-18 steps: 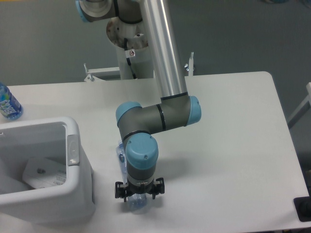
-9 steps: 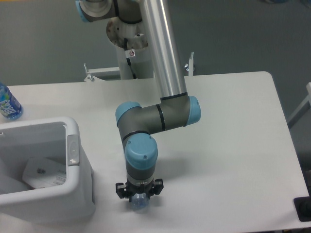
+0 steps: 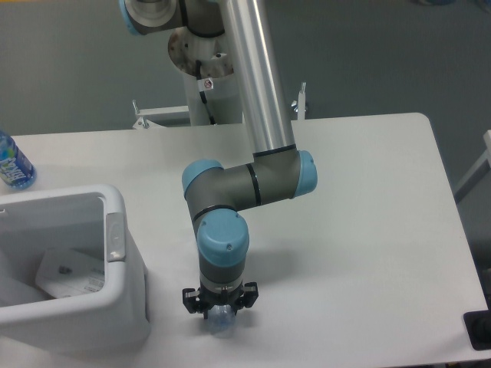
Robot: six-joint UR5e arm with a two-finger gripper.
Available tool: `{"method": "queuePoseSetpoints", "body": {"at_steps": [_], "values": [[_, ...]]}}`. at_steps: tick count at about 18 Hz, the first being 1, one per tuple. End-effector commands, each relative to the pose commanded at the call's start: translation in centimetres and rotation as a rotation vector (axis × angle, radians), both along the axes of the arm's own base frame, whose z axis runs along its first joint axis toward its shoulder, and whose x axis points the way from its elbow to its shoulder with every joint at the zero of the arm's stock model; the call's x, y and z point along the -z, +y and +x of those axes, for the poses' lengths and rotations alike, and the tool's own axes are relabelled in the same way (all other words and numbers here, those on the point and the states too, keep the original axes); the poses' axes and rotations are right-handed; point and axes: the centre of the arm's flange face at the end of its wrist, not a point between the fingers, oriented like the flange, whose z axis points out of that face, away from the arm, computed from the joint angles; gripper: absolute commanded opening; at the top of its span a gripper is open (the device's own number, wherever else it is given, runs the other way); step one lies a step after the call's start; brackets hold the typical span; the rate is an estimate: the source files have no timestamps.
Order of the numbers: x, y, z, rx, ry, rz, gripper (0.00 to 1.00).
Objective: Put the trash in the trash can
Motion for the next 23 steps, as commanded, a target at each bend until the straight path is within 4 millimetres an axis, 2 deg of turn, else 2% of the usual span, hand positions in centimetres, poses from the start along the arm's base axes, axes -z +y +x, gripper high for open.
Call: {"method": "queuePoseSetpoints", "body": {"at_steps": [3,5,6,10,13,14,16,18,20,23], "values": [[-1.6,-0.3,-0.5,0.022,0.05,-0.007,0.6],[-3.8,-0.5,-1.2,0.012,0.075,0.022,0.6],[-5.2,-1.1,-2.4,-0.007,0.09,0.039,0.6],[-15.2,-1.9,-8.2,-0.091,0.198,0.187,0.6],[-22.0,-2.1,-11.3,-0.204,0.227,0.332,0.6],[-24.4,-2.2,-11.7,-0.232,0.245,0.382,0.6],[-28.0,-2.7,-11.9,-0.282,0.27,0.477,0.6],[-31.2,-3.1,-10.8,-0.312,0.286,0.56,0.61],[-33.8,-3.5,-8.6,-0.311,0.29,0.595,0.6],[-36.5,-2.4,-4.5,-0.259,0.296,0.636,0.61]]}}
